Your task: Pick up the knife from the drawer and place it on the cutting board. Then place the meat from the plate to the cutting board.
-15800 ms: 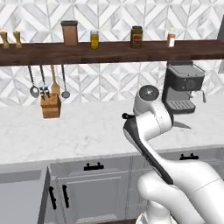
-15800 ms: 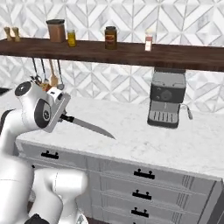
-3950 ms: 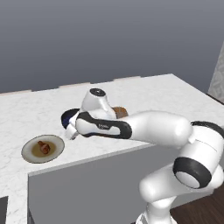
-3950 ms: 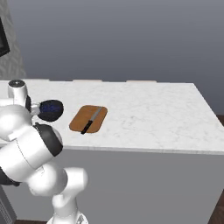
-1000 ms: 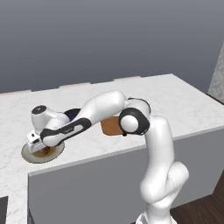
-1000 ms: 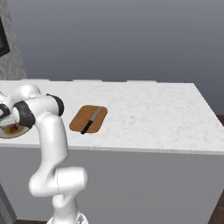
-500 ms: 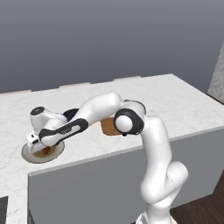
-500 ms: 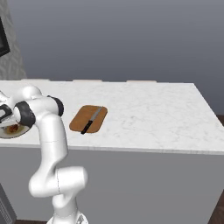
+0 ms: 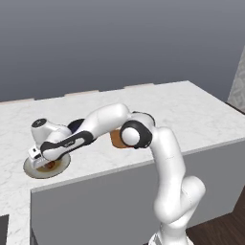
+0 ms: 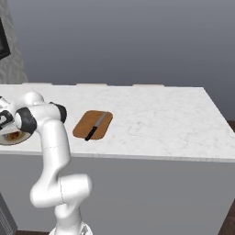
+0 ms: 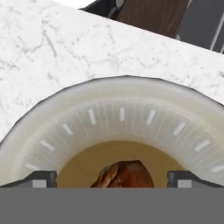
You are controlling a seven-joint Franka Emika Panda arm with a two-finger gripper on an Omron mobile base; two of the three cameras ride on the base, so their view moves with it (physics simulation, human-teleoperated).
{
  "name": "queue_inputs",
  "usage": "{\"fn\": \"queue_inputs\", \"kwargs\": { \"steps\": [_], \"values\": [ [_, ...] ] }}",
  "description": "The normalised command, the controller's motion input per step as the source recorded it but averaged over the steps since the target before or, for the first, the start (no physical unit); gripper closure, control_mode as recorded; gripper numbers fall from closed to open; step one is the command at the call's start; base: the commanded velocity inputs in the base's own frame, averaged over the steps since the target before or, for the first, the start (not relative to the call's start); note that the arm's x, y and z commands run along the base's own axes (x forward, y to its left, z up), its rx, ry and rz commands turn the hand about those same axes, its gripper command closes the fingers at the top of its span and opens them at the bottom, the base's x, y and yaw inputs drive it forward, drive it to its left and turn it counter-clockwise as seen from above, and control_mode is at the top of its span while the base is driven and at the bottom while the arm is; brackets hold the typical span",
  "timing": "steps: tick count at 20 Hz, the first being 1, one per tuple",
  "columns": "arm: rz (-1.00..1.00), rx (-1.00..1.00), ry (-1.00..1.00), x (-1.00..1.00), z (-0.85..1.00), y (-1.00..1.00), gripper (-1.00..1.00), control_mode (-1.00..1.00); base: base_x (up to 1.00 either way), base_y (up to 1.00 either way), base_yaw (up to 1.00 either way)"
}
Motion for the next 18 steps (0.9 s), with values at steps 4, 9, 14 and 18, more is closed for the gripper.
{"fn": "queue_inputs", "kwargs": {
  "steps": [4, 9, 14, 18],
  "values": [
    [0.00, 0.00, 0.00, 0.18, -0.01, 0.13, -1.00, -1.00, 0.00, 0.00, 0.00],
    [0.00, 0.00, 0.00, 0.13, -0.14, 0.01, -1.00, -1.00, 0.00, 0.00, 0.00],
    [0.00, -0.02, 0.00, 0.00, -0.31, 0.00, -1.00, -1.00, 0.00, 0.00, 0.00],
    [0.00, 0.00, 0.00, 0.00, -0.17, 0.00, 1.00, -1.00, 0.00, 0.00, 0.00]
  ]
}}
